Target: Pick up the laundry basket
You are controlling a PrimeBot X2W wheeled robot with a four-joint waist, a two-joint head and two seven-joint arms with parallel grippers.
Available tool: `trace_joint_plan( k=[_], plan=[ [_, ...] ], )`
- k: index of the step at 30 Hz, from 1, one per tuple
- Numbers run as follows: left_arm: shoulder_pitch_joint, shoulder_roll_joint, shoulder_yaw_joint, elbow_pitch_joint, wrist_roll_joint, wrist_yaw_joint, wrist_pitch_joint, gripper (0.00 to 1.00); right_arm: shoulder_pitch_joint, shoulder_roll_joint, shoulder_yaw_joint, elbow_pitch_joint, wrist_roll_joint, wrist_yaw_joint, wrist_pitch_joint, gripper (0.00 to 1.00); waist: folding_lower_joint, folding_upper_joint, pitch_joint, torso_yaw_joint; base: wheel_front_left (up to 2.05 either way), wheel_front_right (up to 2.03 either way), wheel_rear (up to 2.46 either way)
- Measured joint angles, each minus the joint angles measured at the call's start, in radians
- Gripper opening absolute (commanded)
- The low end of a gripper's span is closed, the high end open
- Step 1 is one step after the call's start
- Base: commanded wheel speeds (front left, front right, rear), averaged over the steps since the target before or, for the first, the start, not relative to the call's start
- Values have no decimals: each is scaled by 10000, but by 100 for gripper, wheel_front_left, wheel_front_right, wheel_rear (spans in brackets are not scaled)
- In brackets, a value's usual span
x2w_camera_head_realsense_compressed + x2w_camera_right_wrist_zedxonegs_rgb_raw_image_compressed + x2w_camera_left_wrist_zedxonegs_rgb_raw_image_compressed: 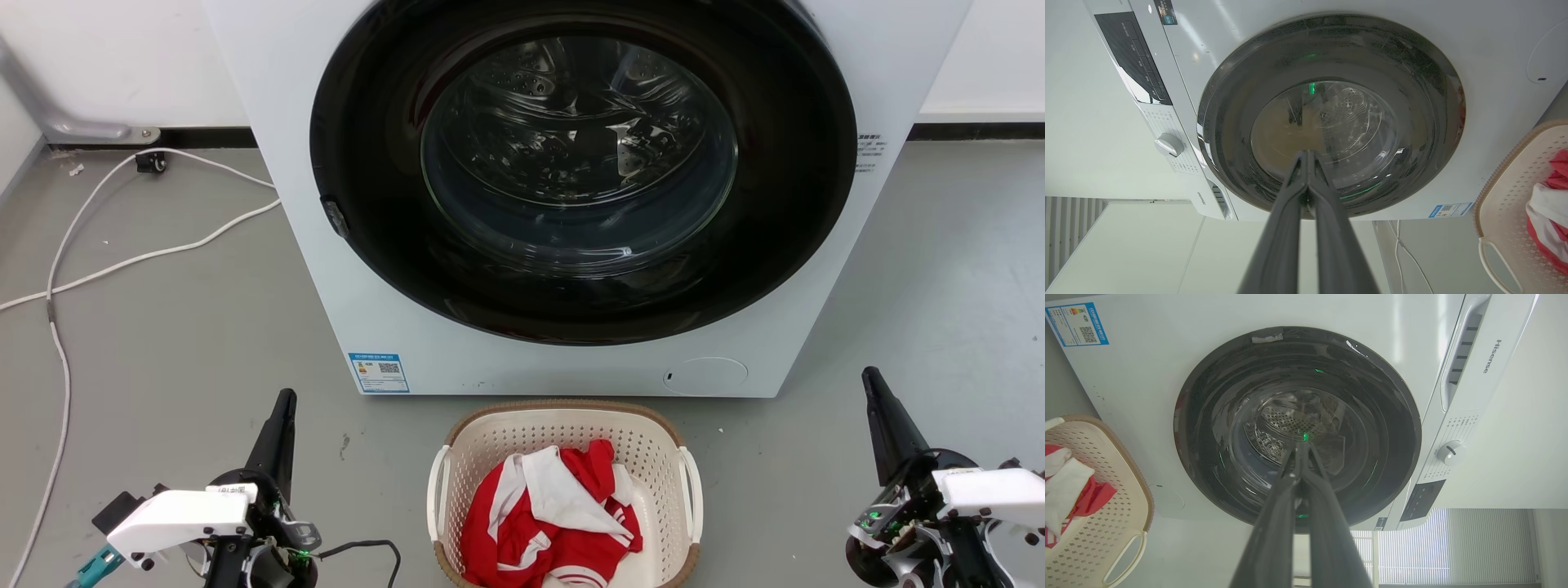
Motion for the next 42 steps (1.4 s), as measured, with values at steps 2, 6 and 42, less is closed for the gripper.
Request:
trace_joint_plan(
  k=[2, 6, 42],
  plan=[
    [-1, -4, 2, 0, 6, 0, 0, 0, -1, 0, -2, 0, 0, 0, 0, 0, 0, 0, 0, 0, 0, 0, 0],
    [-1, -10, 8, 0, 8, 2, 2, 0, -1, 0, -2, 0, 0, 0, 0, 0, 0, 0, 0, 0, 0, 0, 0],
    [282, -104, 21, 332, 12, 4, 59, 100, 300, 36, 6, 322, -4, -2, -4, 100, 0, 0, 0, 0, 0, 0, 0]
  ],
)
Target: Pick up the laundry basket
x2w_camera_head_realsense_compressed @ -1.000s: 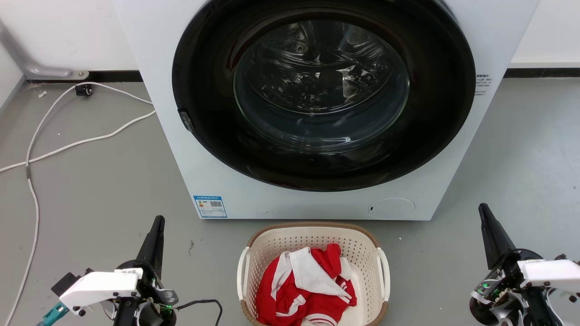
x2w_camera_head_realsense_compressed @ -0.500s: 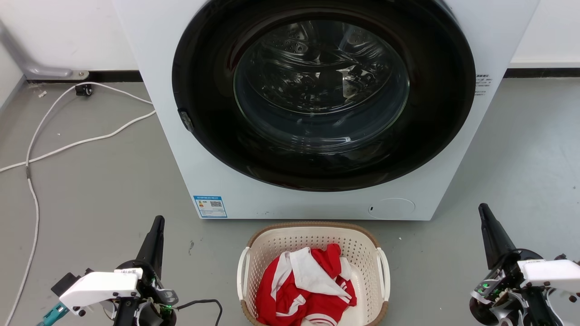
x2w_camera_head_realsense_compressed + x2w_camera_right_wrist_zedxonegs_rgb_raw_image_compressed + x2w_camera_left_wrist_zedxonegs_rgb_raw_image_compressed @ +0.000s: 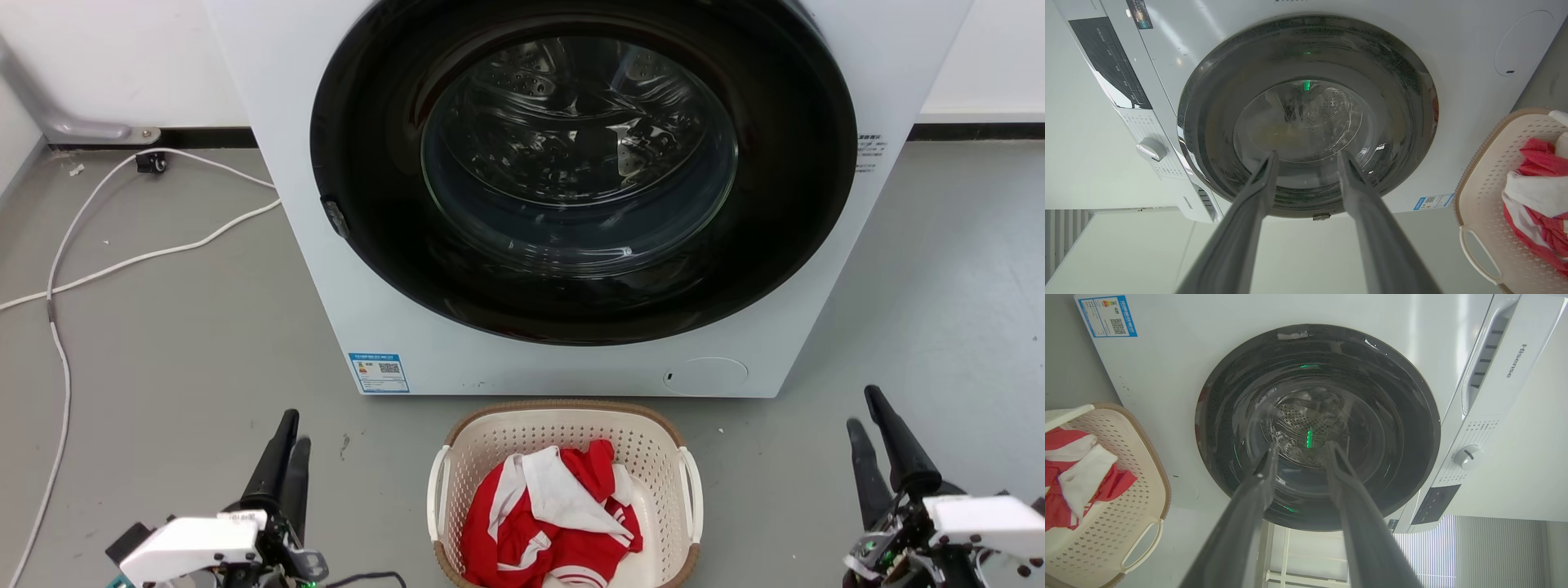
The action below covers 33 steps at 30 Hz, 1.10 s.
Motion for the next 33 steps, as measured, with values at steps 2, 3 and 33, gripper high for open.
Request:
trace_joint_plan(
  k=[2, 3, 33],
  plan=[
    [162, -21, -21, 88, 0, 0, -38, 100, 169, 8, 25, 81, -15, -15, -50, 100, 0, 0, 2, -1, 0, 0, 0],
    [194, -25, -36, 73, 0, 0, -90, 100, 204, 10, 48, 69, -21, -13, -98, 100, 0, 0, 3, -2, 0, 0, 0],
    [458, -21, 970, -1595, 4161, 165, -1471, 100, 218, 12, -104, -2056, -6021, -13, -1488, 100, 1, 0, 62, 9, 0, 0, 0]
  ],
)
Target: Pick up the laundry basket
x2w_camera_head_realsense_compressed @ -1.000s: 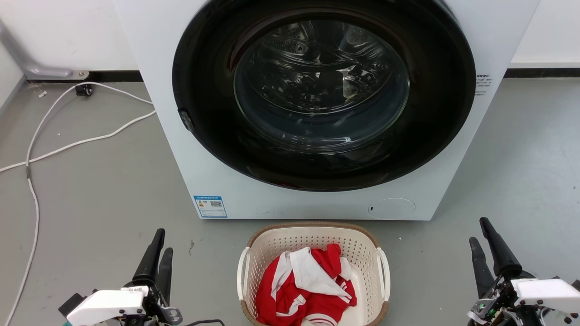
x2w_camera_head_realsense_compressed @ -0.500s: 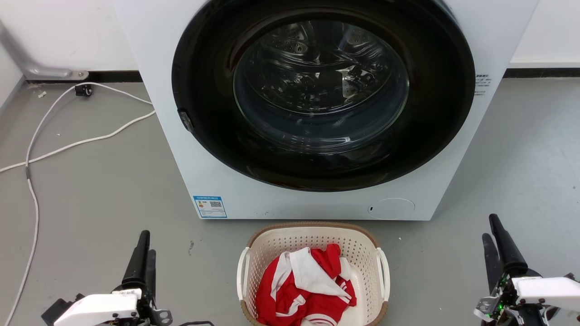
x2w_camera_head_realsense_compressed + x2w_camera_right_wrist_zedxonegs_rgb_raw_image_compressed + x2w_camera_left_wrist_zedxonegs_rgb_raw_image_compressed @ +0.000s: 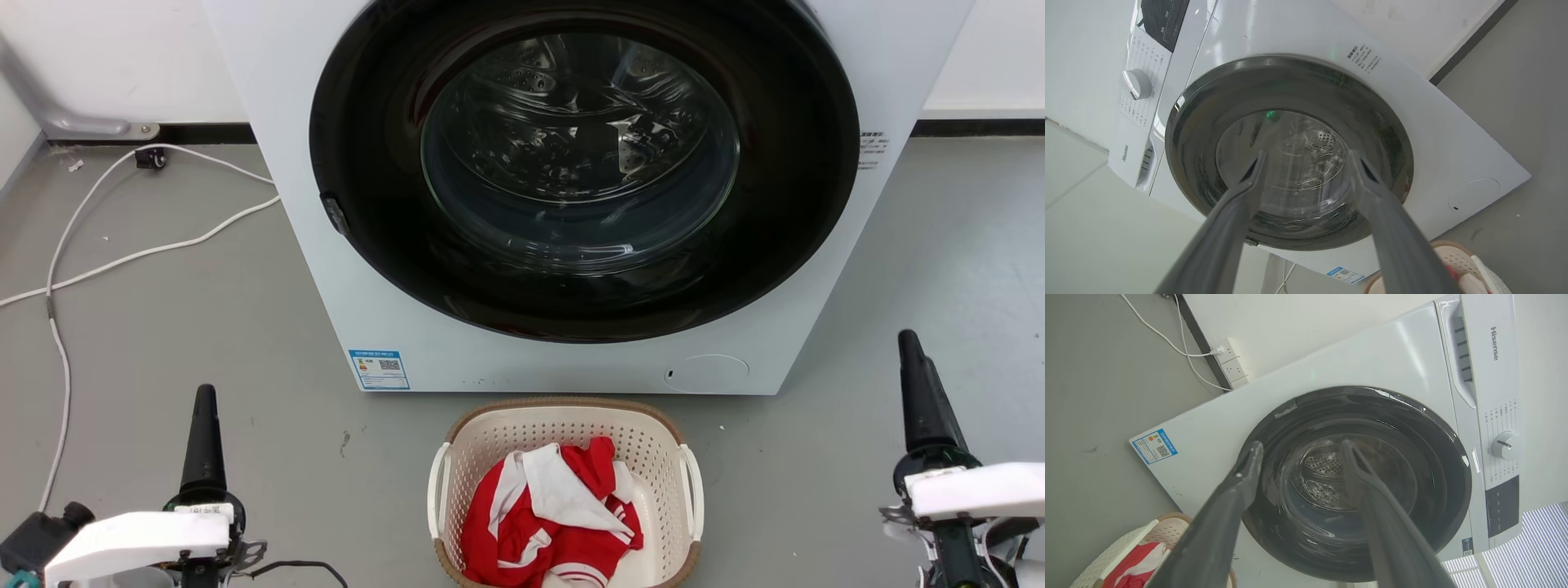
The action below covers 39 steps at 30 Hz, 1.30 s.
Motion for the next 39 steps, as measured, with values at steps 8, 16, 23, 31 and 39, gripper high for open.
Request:
trace_joint_plan(
  k=[8, 16, 23, 31, 39],
  plan=[
    [233, 4, -593, -1110, 2127, 219, -284, 100, 8, 6, 253, -694, -1967, 0, -280, 100, 0, 0, 40, 4, 0, 0, 0],
    [308, 17, -1724, -1764, 4893, 639, -535, 100, 67, 4, 291, -769, -3701, 0, -535, 100, 0, 0, 63, -17, 0, 0, 0],
    [299, 700, -3037, -2059, 6288, 1628, -734, 100, 137, 4, 548, -855, -5037, 0, -742, 100, 0, 0, 70, -52, 0, 0, 0],
    [148, 1684, -4656, -2240, 7246, 2844, -961, 100, 187, 0, 648, -920, -6159, 2, -976, 100, 0, 0, 56, -99, 0, 0, 0],
    [-145, 2288, -5833, -2263, 7908, 3940, -1216, 100, 283, 0, 606, -788, -7459, 2, -1214, 100, 0, 0, 58, -114, 0, 0, 0]
  ],
)
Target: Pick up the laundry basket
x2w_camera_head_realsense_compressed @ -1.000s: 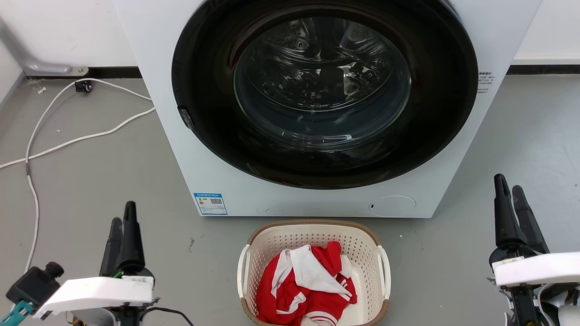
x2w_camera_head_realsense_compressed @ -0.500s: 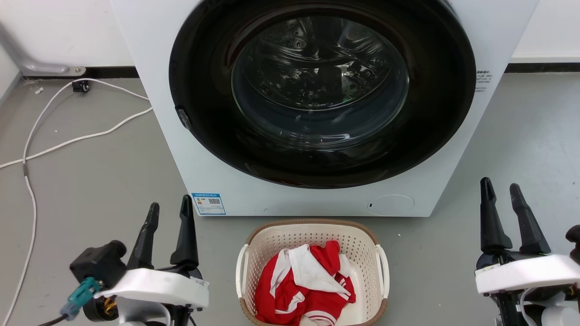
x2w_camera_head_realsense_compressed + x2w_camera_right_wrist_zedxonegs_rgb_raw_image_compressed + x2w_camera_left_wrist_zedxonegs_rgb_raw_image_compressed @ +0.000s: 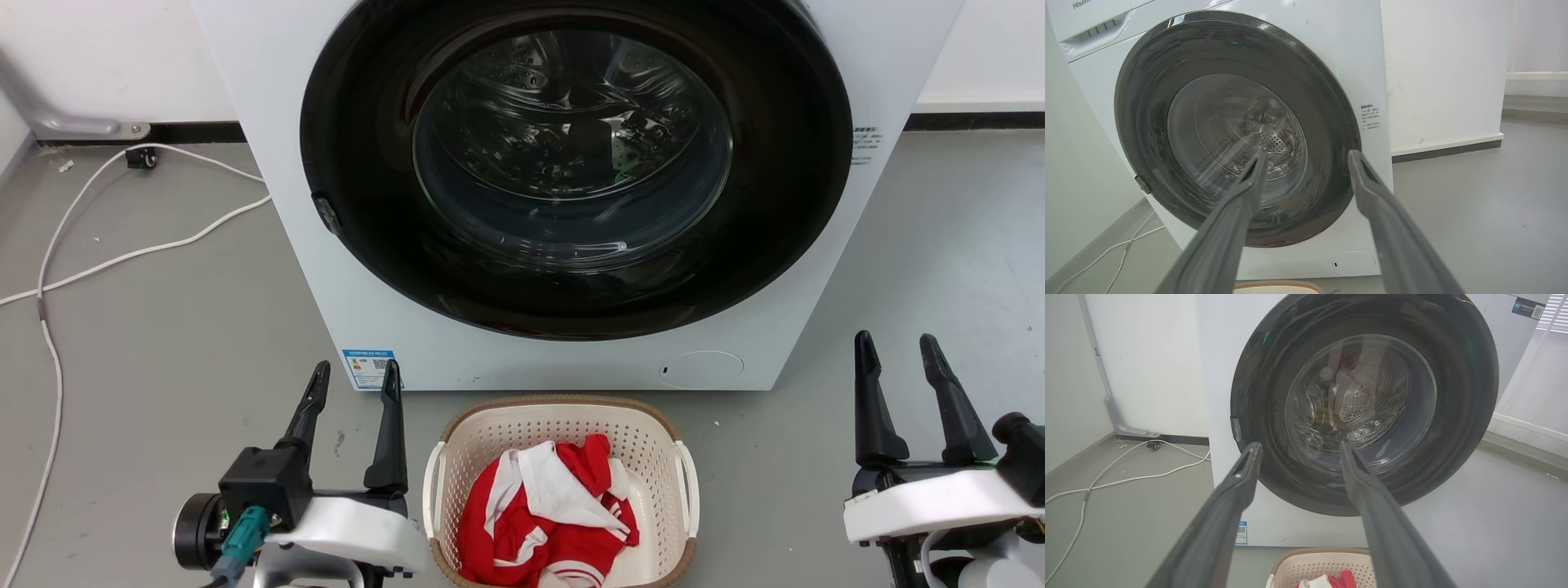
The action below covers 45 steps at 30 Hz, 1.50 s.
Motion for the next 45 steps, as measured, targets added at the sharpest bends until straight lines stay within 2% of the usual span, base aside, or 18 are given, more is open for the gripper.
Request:
trace_joint_plan(
  k=[9, 12, 15, 20, 23, 28, 32, 36, 45],
  plan=[
    [-215, 391, -775, -393, 861, 826, -217, 100, -1, -2, 42, -192, -1170, 0, -232, 100, 0, 0, 23, -1, 0, 0, 0],
    [-212, 403, -899, -443, 807, 890, -286, 100, -1, -2, 52, -272, -1453, 2, -299, 100, 0, -1, 21, -1, 0, 0, 0],
    [-128, 364, -823, -437, 717, 742, -351, 100, 12, -2, 23, -280, -1565, 2, -374, 100, 0, 0, 20, 1, 0, 0, 0],
    [268, -151, -61, -414, 272, 12, -468, 100, 56, -4, -61, -176, -1461, 2, -466, 100, 0, 0, 33, 10, 0, 0, 0],
    [599, -600, 698, -314, 59, -861, -508, 100, 133, -6, -174, -2, -1195, 15, -548, 100, 0, 0, 37, 6, 0, 0, 0],
    [998, -1244, 1630, 192, 506, -2228, -621, 100, 156, -13, -290, 267, -1064, 15, -640, 100, 0, -1, 26, -6, 0, 0, 0],
    [1116, -1530, 2015, 698, 1250, -2970, -696, 100, 178, -13, -249, 387, -1197, 15, -731, 100, 0, 0, 26, -24, 0, 0, 0],
    [1154, -1730, 2142, 957, 2019, -3323, -759, 100, 182, -15, -219, 401, -1490, 15, -788, 100, 0, 0, 30, -36, 0, 0, 0],
    [1220, -2038, 2435, 965, 2899, -3647, -926, 100, 198, -15, -171, 384, -2123, 15, -961, 100, 0, 0, 34, -32, 0, 0, 0]
  ],
)
